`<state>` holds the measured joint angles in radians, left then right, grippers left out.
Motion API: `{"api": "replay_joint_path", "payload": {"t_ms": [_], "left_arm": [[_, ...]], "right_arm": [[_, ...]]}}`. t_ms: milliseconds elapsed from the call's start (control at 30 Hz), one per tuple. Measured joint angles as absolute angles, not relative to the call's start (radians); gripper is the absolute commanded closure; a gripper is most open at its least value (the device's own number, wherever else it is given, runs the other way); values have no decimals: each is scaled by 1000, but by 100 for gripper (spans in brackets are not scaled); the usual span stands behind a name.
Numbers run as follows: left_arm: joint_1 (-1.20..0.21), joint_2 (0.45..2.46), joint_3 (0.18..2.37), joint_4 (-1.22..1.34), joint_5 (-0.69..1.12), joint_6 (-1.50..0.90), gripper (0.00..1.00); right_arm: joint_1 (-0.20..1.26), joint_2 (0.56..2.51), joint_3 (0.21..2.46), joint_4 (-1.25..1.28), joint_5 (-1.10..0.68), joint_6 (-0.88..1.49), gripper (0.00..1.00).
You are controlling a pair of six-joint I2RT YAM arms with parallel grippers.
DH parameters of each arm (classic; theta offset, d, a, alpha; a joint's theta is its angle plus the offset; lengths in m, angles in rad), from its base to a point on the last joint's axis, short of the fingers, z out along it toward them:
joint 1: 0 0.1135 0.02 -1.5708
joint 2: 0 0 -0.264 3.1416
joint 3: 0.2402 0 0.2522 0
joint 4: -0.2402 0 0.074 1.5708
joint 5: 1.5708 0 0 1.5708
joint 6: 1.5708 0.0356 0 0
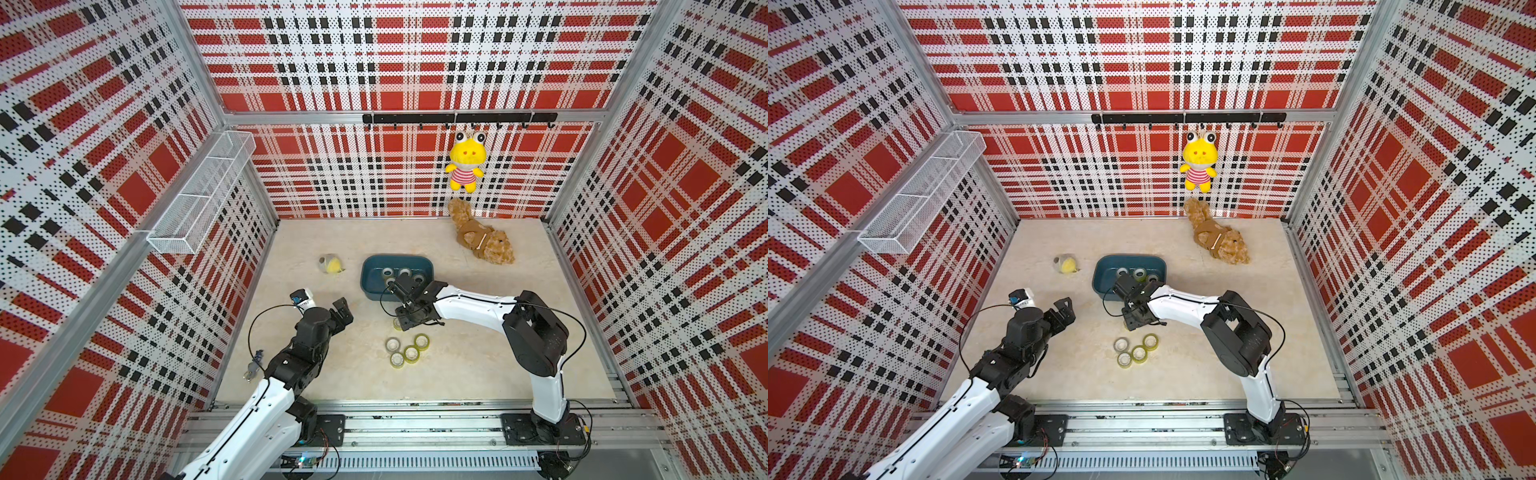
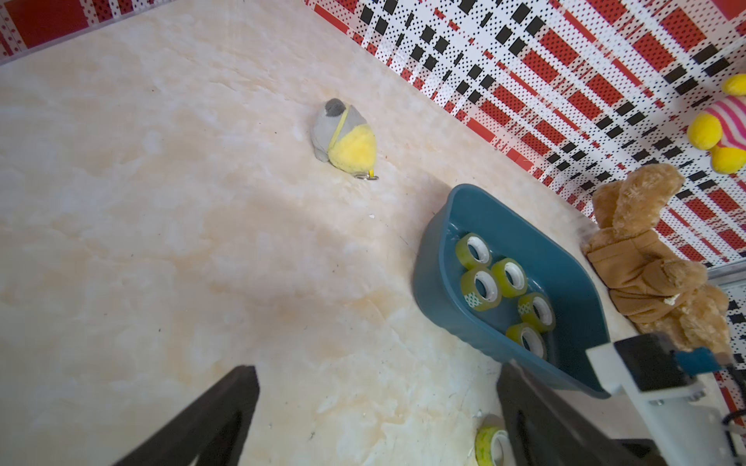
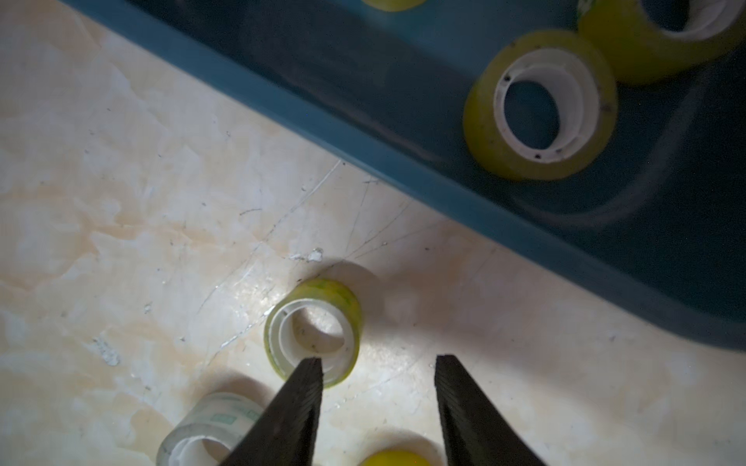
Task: Put the transparent tape into the storage box
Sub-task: Pick up the tape at the center of the board.
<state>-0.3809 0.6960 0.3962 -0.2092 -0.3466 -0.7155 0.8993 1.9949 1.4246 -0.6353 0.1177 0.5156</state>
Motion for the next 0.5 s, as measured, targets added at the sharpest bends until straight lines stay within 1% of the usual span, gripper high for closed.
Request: {"api": "replay_joint_path", "payload": {"t_ms": [500], "left_arm": [[-381,691,396,-186,-345,-730,0]], "right_arm": [[917,2083,1489,-678,171,533,48]]}}
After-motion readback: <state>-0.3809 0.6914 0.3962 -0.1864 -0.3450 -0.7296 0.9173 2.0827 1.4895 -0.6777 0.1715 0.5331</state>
